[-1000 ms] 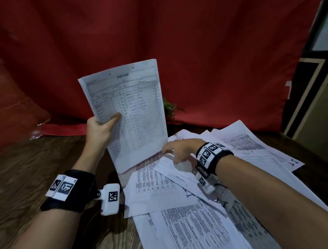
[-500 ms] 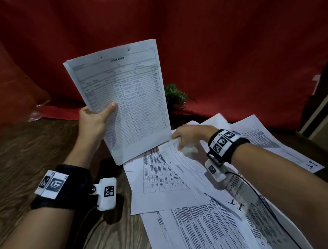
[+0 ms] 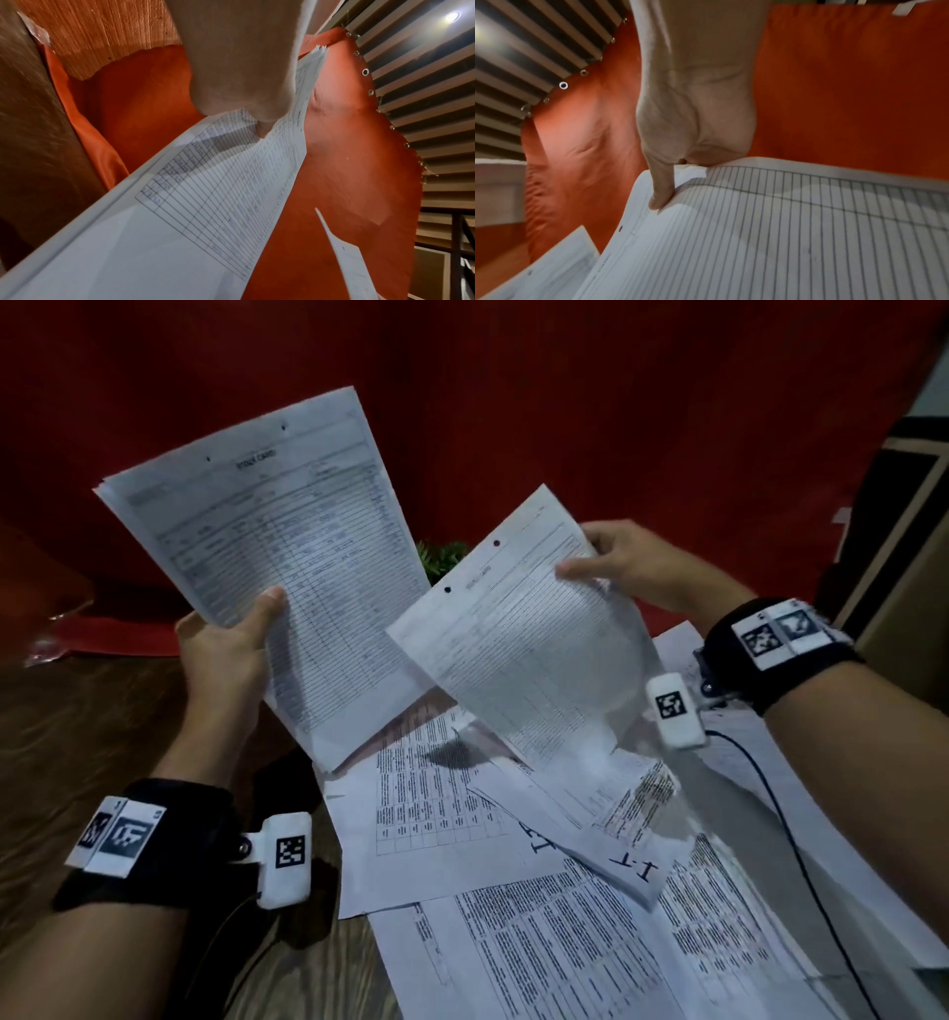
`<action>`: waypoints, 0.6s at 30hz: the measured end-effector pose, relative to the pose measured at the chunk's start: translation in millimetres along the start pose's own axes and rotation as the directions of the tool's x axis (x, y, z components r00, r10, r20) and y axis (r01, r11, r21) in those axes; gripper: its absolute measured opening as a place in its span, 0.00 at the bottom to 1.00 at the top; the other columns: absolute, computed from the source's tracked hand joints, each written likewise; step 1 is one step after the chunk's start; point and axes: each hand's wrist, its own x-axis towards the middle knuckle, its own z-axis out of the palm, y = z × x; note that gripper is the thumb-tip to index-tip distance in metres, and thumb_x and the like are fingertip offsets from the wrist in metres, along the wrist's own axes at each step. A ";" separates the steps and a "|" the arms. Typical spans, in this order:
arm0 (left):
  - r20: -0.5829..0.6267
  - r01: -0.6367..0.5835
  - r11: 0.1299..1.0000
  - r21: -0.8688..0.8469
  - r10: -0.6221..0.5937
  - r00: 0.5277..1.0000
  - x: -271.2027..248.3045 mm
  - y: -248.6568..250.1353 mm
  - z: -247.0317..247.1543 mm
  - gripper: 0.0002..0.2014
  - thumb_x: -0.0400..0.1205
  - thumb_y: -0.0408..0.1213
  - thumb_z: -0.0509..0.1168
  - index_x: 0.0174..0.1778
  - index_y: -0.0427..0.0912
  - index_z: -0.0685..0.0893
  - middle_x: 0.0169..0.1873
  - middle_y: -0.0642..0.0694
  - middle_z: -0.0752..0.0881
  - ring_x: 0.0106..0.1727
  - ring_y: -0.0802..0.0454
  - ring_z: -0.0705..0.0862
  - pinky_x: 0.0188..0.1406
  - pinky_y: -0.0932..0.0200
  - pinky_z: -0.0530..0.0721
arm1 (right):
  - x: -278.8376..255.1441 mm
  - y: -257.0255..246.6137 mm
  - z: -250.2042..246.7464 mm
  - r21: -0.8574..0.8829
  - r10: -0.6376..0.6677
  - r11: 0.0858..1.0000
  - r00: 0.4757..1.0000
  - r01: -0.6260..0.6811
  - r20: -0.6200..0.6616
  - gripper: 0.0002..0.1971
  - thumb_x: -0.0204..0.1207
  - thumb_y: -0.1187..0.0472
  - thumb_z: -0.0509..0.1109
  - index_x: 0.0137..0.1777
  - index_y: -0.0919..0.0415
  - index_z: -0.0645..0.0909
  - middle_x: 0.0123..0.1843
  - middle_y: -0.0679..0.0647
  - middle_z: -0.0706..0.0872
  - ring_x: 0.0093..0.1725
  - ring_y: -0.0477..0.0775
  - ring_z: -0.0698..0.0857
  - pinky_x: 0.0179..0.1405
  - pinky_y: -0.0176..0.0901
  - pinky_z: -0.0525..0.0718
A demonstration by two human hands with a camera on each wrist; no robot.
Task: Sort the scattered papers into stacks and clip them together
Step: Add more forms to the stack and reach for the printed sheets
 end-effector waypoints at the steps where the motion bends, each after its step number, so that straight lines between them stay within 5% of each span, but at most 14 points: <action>1: 0.005 0.004 1.000 0.006 -0.004 1.000 -1.7 0.8 2.1 0.12 0.85 0.36 0.77 0.63 0.45 0.88 0.44 0.67 0.92 0.46 0.75 0.91 0.45 0.77 0.86 | -5.6 -2.5 -8.3 0.021 0.003 1.000 1.000 -0.003 -0.011 0.17 0.80 0.61 0.74 0.68 0.59 0.84 0.61 0.52 0.92 0.58 0.51 0.92 0.54 0.42 0.90; 6: 0.035 0.012 1.000 0.007 -0.012 0.999 -7.8 2.4 12.4 0.14 0.86 0.39 0.76 0.66 0.46 0.87 0.49 0.64 0.88 0.42 0.80 0.88 0.39 0.81 0.84 | -30.1 -2.7 -48.7 -0.109 0.045 0.993 0.998 -0.050 -0.051 0.13 0.81 0.64 0.73 0.65 0.57 0.86 0.58 0.47 0.93 0.57 0.44 0.92 0.58 0.38 0.89; 10: 0.042 0.021 0.998 -0.053 -0.018 0.999 -11.4 5.9 20.0 0.18 0.85 0.41 0.77 0.69 0.39 0.88 0.52 0.62 0.90 0.46 0.76 0.90 0.48 0.76 0.87 | -58.6 -6.3 -84.5 -0.105 0.132 0.986 0.991 -0.129 0.023 0.15 0.86 0.65 0.66 0.69 0.56 0.83 0.62 0.47 0.91 0.59 0.44 0.91 0.59 0.39 0.89; 14: 0.059 0.057 0.991 -0.121 -0.050 0.997 -19.0 10.2 30.8 0.18 0.86 0.39 0.76 0.69 0.34 0.88 0.46 0.66 0.92 0.44 0.78 0.89 0.51 0.78 0.86 | -83.2 -3.7 -121.9 0.187 0.164 0.974 0.972 -0.132 -0.170 0.18 0.87 0.65 0.64 0.75 0.59 0.79 0.67 0.52 0.89 0.63 0.51 0.90 0.56 0.43 0.90; 16: 0.075 0.054 0.992 -0.116 -0.046 0.996 -24.3 13.9 38.6 0.17 0.87 0.37 0.74 0.69 0.33 0.87 0.48 0.64 0.93 0.43 0.80 0.89 0.50 0.80 0.85 | -93.1 14.5 -132.4 0.142 0.249 0.966 0.931 -0.218 -0.265 0.14 0.86 0.64 0.66 0.70 0.58 0.82 0.65 0.56 0.90 0.57 0.51 0.92 0.49 0.41 0.89; 18: 0.107 0.073 0.993 -0.093 -0.063 0.992 -29.6 17.4 47.5 0.10 0.88 0.36 0.73 0.64 0.40 0.87 0.37 0.74 0.91 0.41 0.82 0.87 0.47 0.82 0.84 | -105.8 50.2 -138.6 0.035 0.351 0.934 0.889 -0.357 -0.296 0.08 0.86 0.65 0.67 0.60 0.59 0.85 0.60 0.60 0.90 0.46 0.47 0.93 0.44 0.41 0.90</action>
